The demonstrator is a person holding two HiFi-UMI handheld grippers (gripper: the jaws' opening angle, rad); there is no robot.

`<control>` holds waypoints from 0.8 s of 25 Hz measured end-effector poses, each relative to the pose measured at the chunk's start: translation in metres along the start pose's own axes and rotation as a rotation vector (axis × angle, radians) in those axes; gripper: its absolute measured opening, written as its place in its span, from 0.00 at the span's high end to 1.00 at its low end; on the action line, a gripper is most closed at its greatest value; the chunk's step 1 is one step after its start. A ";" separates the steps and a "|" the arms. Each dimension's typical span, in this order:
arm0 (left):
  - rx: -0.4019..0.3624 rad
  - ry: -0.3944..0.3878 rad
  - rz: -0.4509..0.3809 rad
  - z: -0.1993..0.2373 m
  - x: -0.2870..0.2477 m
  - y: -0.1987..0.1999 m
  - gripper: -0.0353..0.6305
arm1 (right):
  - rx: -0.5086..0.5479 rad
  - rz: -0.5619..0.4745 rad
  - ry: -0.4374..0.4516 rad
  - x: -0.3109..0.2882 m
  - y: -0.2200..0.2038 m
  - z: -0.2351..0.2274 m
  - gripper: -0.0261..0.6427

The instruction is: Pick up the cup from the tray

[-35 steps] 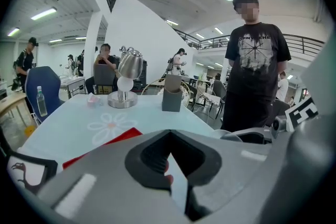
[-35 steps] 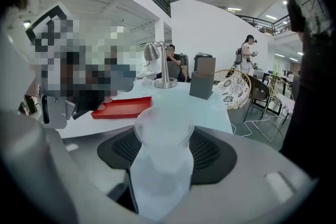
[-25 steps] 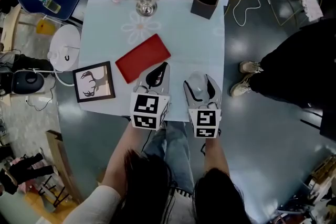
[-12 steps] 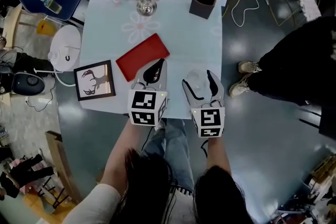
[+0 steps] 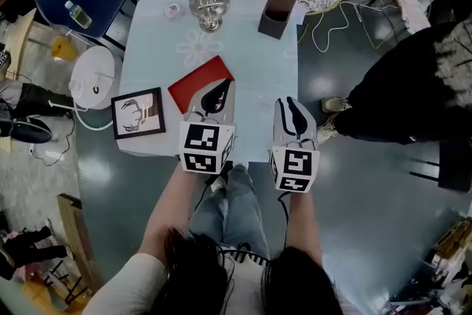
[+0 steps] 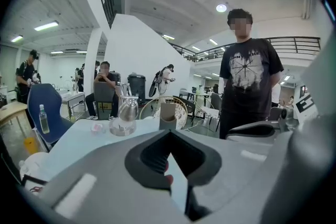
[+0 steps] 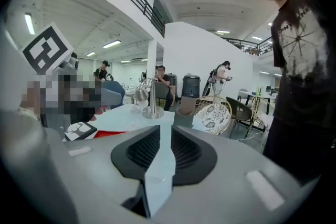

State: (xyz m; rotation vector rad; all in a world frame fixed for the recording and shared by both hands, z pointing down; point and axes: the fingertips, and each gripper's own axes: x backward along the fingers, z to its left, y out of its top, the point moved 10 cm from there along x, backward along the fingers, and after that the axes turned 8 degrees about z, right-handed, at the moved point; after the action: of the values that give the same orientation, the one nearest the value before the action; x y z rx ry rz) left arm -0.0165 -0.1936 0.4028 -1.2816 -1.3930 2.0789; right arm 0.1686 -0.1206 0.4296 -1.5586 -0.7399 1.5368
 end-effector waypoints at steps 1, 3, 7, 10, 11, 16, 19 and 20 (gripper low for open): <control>-0.006 -0.001 -0.010 -0.002 0.005 0.004 0.95 | -0.010 -0.013 -0.010 0.005 0.005 0.000 0.86; -0.019 -0.006 -0.026 -0.005 0.015 0.011 0.95 | -0.035 -0.041 -0.028 0.014 0.015 0.002 0.93; -0.037 -0.007 -0.065 -0.011 0.037 0.021 0.95 | -0.035 -0.080 -0.027 0.028 0.031 0.010 0.93; -0.045 -0.007 -0.101 -0.014 0.055 0.026 0.95 | -0.043 -0.106 -0.022 0.041 0.040 0.017 0.93; -0.053 -0.004 -0.114 -0.015 0.061 0.028 0.95 | -0.048 -0.116 -0.024 0.046 0.042 0.018 0.93; -0.070 0.000 -0.167 -0.019 0.081 0.037 0.95 | -0.031 -0.133 -0.041 0.063 0.054 0.023 0.93; -0.071 0.003 -0.181 -0.021 0.088 0.039 0.95 | -0.013 -0.124 -0.045 0.070 0.055 0.026 0.93; -0.073 0.002 -0.184 -0.023 0.090 0.039 0.95 | -0.009 -0.122 -0.044 0.072 0.054 0.027 0.93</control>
State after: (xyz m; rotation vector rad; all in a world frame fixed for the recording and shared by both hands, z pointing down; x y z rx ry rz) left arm -0.0391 -0.1380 0.3217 -1.1357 -1.5364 1.9205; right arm 0.1408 -0.0823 0.3477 -1.4623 -0.8521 1.4840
